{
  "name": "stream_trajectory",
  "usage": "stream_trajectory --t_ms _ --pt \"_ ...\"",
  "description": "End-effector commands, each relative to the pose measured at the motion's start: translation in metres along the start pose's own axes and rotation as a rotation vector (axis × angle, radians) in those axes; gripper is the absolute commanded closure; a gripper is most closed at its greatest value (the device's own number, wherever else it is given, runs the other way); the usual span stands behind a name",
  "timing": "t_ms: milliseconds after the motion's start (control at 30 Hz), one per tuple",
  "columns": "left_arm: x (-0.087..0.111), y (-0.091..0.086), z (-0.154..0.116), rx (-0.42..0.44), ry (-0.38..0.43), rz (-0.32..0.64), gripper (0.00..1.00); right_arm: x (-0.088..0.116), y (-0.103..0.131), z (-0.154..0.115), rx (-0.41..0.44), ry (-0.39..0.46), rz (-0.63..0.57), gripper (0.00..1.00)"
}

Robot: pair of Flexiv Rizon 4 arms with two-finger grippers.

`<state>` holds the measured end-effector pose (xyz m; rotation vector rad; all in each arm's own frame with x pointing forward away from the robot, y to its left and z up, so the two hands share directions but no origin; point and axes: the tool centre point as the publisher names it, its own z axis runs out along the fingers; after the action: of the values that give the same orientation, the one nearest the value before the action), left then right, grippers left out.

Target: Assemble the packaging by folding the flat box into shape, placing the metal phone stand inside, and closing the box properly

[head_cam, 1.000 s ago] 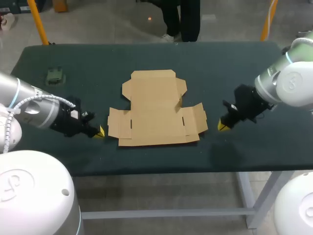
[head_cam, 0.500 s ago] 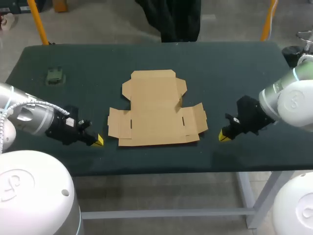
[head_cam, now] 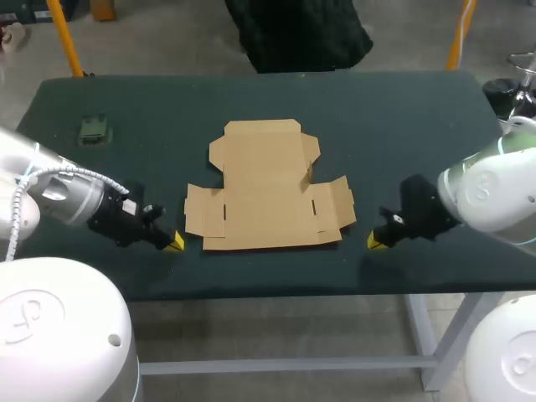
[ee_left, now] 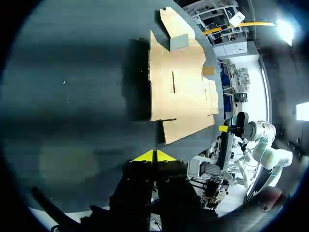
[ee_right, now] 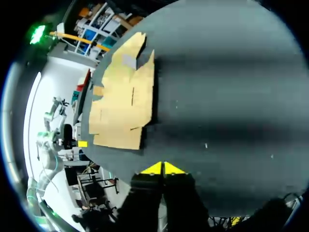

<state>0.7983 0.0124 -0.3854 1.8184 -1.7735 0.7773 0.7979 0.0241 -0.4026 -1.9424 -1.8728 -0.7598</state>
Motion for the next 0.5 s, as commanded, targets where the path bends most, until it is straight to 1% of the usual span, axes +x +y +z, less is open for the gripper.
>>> stream_trajectory --t_ms 33,500 --pt "-0.004 -0.008 0.01 -0.033 -0.003 -0.006 1.0 0.0 0.0 0.007 -0.011 -0.002 -0.004 1.0" --pt "-0.002 -0.006 0.025 -0.048 -0.019 -0.034 1.0 0.009 0.009 0.019 -0.014 0.02 -0.042 1.0"
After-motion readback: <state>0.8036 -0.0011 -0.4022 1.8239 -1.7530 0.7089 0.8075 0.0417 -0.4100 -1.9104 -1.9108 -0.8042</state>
